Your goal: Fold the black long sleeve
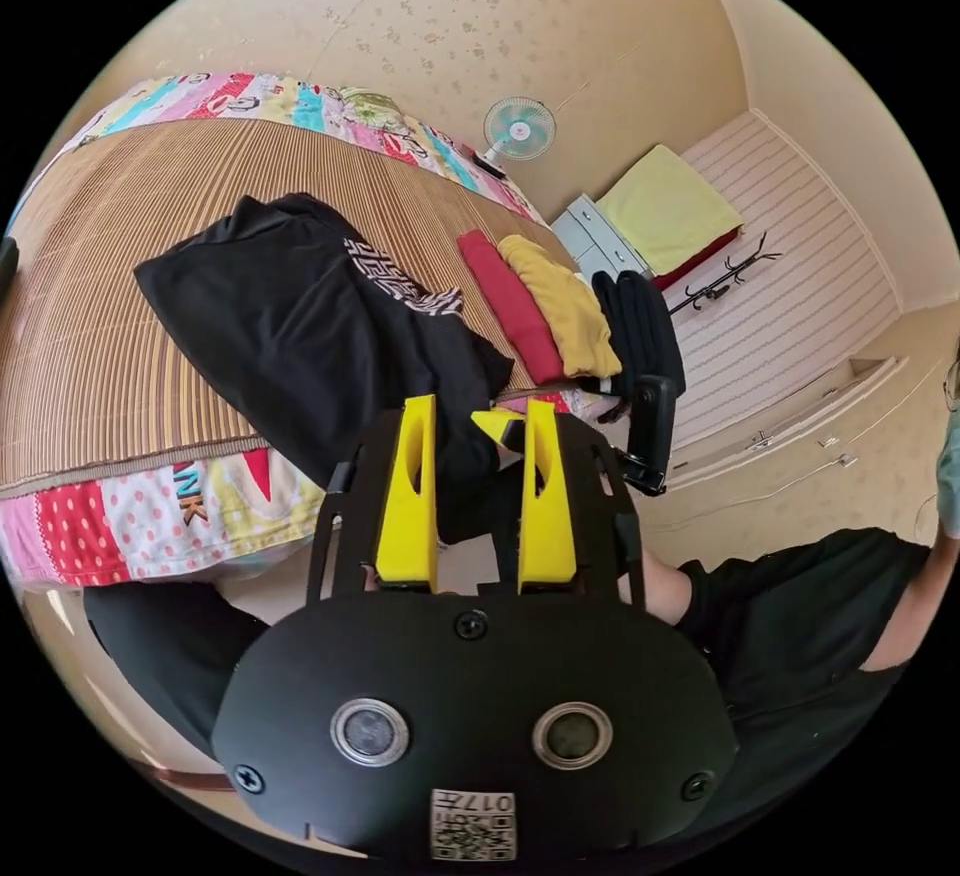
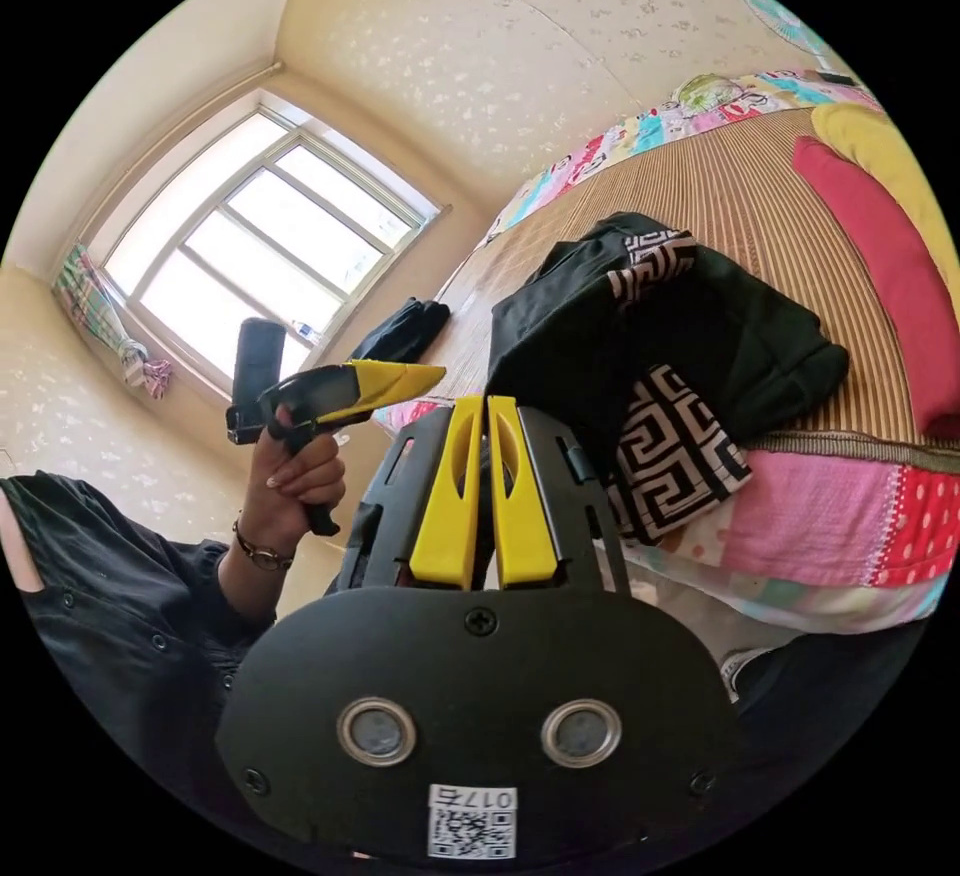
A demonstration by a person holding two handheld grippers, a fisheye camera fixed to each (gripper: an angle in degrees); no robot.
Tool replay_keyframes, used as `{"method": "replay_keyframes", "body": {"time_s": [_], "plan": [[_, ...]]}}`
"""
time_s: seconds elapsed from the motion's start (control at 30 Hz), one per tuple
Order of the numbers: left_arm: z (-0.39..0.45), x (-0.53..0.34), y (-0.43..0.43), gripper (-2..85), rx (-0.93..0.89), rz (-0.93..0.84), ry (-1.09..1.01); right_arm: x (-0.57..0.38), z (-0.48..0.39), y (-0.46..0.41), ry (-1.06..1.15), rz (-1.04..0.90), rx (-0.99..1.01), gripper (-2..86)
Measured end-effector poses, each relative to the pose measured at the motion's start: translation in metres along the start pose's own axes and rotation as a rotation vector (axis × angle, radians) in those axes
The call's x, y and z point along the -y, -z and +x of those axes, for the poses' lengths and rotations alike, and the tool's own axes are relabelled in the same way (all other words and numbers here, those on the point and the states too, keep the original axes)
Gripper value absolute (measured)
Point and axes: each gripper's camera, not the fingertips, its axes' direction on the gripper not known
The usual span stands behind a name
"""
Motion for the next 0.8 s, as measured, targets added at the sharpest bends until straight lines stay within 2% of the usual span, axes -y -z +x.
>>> {"method": "replay_keyframes", "body": {"time_s": [0.23,0.37,0.43,0.5,0.57,0.7,0.8], "plan": [[-0.01,0.029,-0.024,15.6,0.107,-0.106,-0.003,-0.008,-0.008,-0.013,0.043,-0.045,0.046,0.9],[-0.021,0.024,-0.029,7.3,0.182,-0.14,0.02,-0.013,-0.01,-0.011,0.045,-0.038,0.063,0.9],[-0.03,0.014,-0.021,3.3,0.118,-0.109,0.026,-0.016,-0.01,-0.009,0.044,-0.045,0.059,0.8],[-0.042,0.001,0.009,1.3,-0.065,0.007,-0.002,-0.021,-0.011,0.0,0.05,-0.029,0.082,0.8],[-0.055,-0.01,0.044,0.4,-0.207,0.136,-0.031,-0.026,-0.012,0.025,0.095,0.048,0.186,0.7],[-0.073,-0.028,0.145,-0.3,-0.449,0.422,-0.214,-0.03,-0.012,0.059,0.148,0.138,0.228,0.5],[-0.081,-0.024,0.198,-0.6,-0.65,0.482,-0.353,-0.034,-0.017,0.08,0.191,0.175,0.164,0.4]]}}
